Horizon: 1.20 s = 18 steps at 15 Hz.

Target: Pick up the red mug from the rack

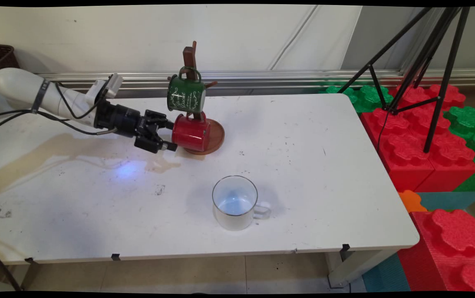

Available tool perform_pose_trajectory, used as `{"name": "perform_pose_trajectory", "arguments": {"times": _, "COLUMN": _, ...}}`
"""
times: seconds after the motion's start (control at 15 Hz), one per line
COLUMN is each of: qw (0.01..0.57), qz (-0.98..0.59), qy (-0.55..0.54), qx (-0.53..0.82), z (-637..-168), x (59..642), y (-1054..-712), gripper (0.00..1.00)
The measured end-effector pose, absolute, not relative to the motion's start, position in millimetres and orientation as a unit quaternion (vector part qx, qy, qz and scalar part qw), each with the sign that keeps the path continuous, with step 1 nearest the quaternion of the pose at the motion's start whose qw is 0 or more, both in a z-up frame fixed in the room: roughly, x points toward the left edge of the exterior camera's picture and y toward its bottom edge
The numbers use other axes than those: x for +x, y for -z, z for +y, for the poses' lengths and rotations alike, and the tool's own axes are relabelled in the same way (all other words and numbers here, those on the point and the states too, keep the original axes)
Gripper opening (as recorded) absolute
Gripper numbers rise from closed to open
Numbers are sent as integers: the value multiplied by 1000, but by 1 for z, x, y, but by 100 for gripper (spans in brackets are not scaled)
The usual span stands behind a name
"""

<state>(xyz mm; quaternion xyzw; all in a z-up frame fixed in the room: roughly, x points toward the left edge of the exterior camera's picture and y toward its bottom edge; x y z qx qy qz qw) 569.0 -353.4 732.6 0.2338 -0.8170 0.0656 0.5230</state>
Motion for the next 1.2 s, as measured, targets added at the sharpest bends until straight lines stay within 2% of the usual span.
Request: {"name": "perform_pose_trajectory", "arguments": {"times": 1.2, "qw": 509, "qz": -835, "qy": -78, "qx": 192, "z": -355, "x": 555, "y": -708, "gripper": 100}}
